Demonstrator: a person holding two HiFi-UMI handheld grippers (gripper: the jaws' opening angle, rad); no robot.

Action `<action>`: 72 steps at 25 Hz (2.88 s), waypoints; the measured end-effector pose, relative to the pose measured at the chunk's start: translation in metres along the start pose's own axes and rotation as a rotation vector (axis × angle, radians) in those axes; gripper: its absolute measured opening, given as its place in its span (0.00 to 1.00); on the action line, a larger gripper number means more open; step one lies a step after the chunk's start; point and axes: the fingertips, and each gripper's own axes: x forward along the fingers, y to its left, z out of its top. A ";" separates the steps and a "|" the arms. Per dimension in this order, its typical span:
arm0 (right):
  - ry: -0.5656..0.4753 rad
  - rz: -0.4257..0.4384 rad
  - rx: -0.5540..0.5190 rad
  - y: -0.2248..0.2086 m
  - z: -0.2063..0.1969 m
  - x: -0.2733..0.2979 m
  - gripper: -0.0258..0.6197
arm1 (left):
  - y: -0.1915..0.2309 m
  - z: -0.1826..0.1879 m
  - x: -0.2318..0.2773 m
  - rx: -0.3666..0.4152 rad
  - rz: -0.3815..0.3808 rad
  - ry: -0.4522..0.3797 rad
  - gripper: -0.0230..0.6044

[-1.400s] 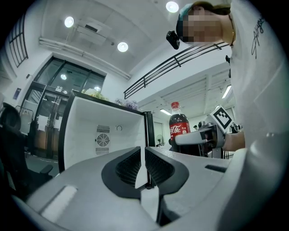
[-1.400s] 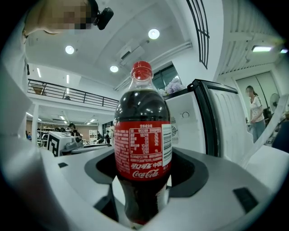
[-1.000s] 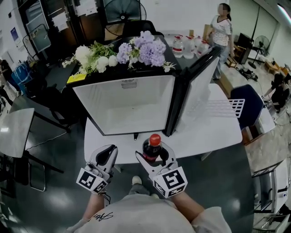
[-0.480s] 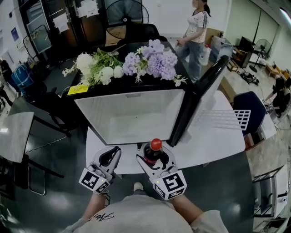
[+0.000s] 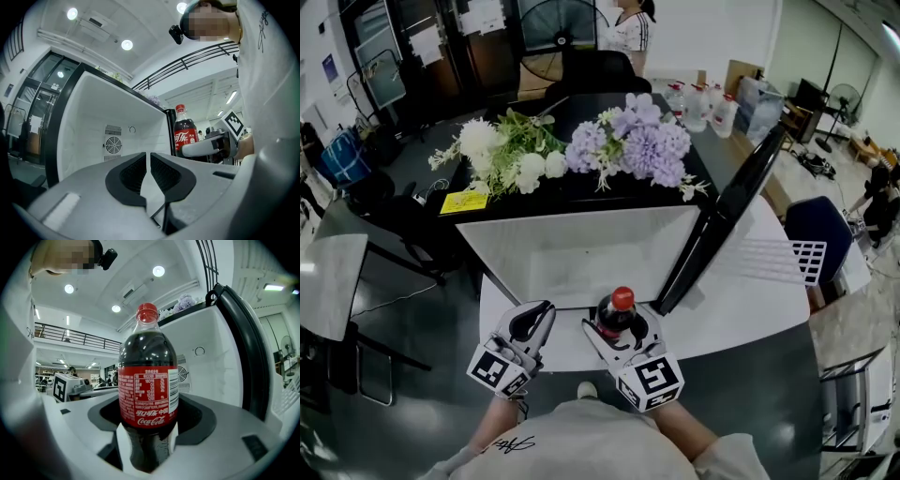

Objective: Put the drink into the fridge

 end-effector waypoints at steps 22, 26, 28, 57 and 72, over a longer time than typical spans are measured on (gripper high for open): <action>-0.010 -0.062 0.002 -0.026 -0.004 0.041 0.52 | 0.041 -0.013 0.027 -0.024 -0.038 0.000 0.09; -0.006 -0.045 -0.003 -0.037 -0.005 0.049 0.52 | 0.045 -0.007 0.033 -0.009 -0.016 -0.007 0.09; 0.000 -0.037 -0.011 -0.041 -0.007 0.053 0.52 | 0.046 -0.007 0.034 -0.009 -0.004 -0.005 0.08; 0.062 -0.025 -0.033 -0.078 -0.071 0.112 0.52 | 0.047 -0.026 0.012 -0.023 0.078 0.058 0.09; 0.069 -0.031 -0.049 -0.094 -0.080 0.141 0.52 | 0.050 -0.029 -0.002 -0.018 0.119 0.078 0.08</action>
